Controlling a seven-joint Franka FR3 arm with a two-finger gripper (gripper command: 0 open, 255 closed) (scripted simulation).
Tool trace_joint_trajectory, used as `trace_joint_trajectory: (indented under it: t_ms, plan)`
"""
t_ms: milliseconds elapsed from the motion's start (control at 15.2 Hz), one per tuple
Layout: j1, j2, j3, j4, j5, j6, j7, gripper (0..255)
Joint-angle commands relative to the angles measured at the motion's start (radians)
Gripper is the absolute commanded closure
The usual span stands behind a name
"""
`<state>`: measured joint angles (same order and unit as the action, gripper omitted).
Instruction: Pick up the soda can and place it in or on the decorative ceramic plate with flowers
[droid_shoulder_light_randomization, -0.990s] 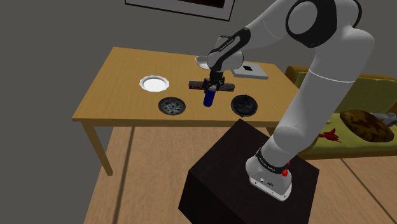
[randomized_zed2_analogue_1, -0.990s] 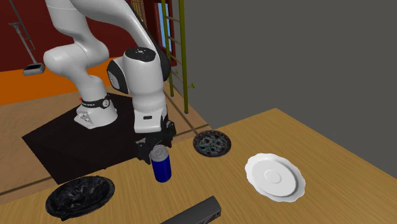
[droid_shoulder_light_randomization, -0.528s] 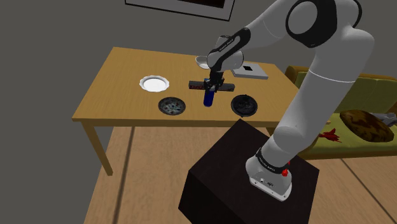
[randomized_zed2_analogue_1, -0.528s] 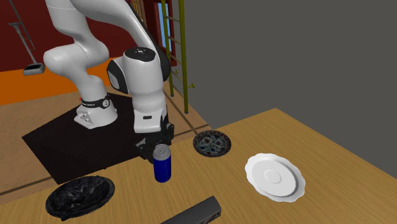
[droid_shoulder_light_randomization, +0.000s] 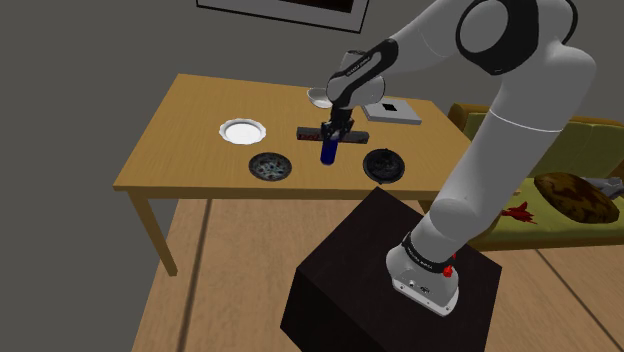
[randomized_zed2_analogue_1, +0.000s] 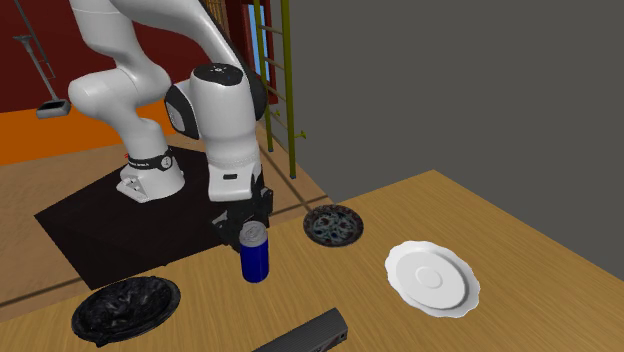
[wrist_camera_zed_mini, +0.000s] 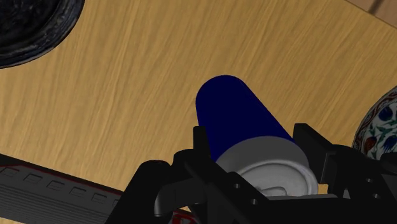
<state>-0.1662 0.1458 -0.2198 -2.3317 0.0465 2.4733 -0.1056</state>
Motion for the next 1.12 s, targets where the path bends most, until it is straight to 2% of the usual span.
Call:
trace_joint_trajectory:
  t_ms: [0,924,1056]
  plan:
    - [0.002,-0.022,-0.002,0.003,-0.009,-0.024,0.008,255]
    - [0.006,-0.152,-0.006,0.06,-0.052,-0.209,0.038,255]
    - [0.031,-0.146,0.019,0.081,-0.05,-0.223,0.086,255]
